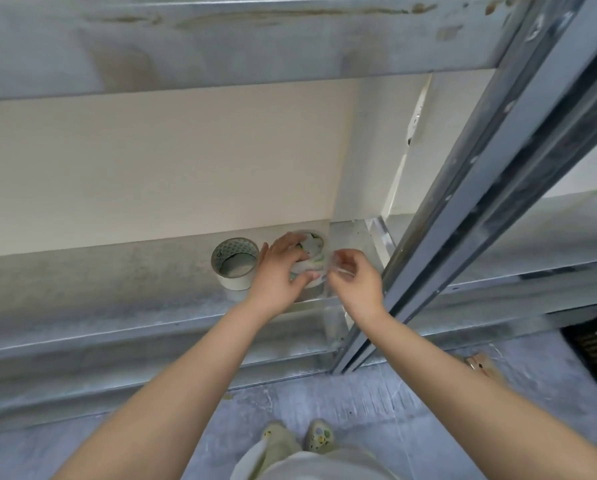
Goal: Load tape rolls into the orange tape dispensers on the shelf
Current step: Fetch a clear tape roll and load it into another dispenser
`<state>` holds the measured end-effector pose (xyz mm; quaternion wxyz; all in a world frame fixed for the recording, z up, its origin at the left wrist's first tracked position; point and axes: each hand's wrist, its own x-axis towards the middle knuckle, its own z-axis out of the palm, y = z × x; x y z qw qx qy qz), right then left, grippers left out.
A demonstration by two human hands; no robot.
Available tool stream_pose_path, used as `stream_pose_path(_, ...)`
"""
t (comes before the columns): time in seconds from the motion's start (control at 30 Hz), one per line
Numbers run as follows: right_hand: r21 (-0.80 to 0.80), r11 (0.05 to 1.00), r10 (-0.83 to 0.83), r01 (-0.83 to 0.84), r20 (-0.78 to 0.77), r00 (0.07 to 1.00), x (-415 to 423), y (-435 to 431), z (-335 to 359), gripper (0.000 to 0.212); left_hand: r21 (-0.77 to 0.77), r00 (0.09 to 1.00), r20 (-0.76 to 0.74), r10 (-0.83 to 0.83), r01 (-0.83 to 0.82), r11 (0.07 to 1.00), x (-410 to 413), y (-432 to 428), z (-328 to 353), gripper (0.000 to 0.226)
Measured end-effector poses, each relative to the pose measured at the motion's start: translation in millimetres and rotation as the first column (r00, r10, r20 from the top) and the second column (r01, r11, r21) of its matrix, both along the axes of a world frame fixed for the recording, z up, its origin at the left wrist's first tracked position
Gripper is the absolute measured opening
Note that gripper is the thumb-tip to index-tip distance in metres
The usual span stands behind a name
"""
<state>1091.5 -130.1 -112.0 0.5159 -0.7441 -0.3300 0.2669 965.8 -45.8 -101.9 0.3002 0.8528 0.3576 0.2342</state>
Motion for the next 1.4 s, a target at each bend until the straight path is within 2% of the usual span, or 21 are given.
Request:
stream_pose_path(0.1, 0.089, 0.996, -0.017, 0.011, 0.069, 0.997, -4, 16, 15, 0.006, -0.014, 0.991, 0.061, 0.121, -0.120, 0.993, -9, -2, 14, 0.023)
stream_pose_path(0.27, 0.209, 0.977, 0.034, -0.046, 0.060, 0.998, -25, 65, 45, 0.011, -0.137, 0.946, 0.178, 0.271, -0.249, 0.959, -46, 6, 37, 0.017)
stream_pose_path(0.33, 0.212, 0.963, 0.157, -0.164, 0.051, 0.986, -38, 86, 55, 0.013, -0.208, 0.907, 0.230, 0.352, -0.308, 0.928, -66, 5, 43, 0.016)
stream_pose_path(0.43, 0.212, 0.898, 0.370, -0.385, 0.108, 0.923, -71, 110, 67, 0.015, -0.331, 0.804, 0.287, 0.521, -0.427, 0.842, -99, -2, 49, 0.023)
stream_pose_path(0.57, 0.218, 0.788, 0.578, -0.576, 0.061, 0.814, -131, 125, 76, 0.024, -0.458, 0.614, 0.395, 0.683, -0.513, 0.726, -149, -18, 53, 0.026)
stream_pose_path(0.73, 0.217, 0.646, 0.746, -0.732, 0.026, 0.666, -215, 123, 76, 0.018, -0.512, 0.423, 0.406, 0.810, -0.629, 0.585, -219, -47, 52, 0.030)
stream_pose_path(0.9, 0.235, 0.407, 0.913, -0.883, -0.066, 0.403, -307, 102, 76, 0.019, -0.535, 0.262, 0.416, 0.871, -0.704, 0.467, -297, -82, 52, 0.028)
stream_pose_path(1.07, 0.259, 0.166, 0.985, -0.951, -0.080, 0.150, -406, 66, 70, 0.016, -0.549, 0.090, 0.451, 0.888, -0.757, 0.355, -387, -116, 58, 0.024)
stream_pose_path(1.13, 0.272, 0.089, 0.995, -0.958, -0.058, 0.076, -443, 52, 71, 0.023, -0.564, 0.029, 0.465, 0.885, -0.761, 0.321, -419, -127, 63, 0.023)
stream_pose_path(1.23, 0.282, -0.008, 0.999, -0.959, -0.048, -0.022, -491, 33, 74, 0.046, -0.610, -0.034, 0.480, 0.877, -0.731, 0.306, -463, -144, 68, 0.022)
stream_pose_path(1.33, 0.231, -0.062, 0.994, -0.971, -0.074, -0.081, -532, 21, 72, 0.071, -0.612, -0.071, 0.491, 0.868, -0.737, 0.287, -501, -159, 72, 0.020)
stream_pose_path(1.4, 0.236, -0.103, 0.989, -0.966, -0.076, -0.124, -558, 17, 69, 0.078, -0.608, -0.098, 0.491, 0.865, -0.750, 0.260, -523, -167, 71, 0.020)
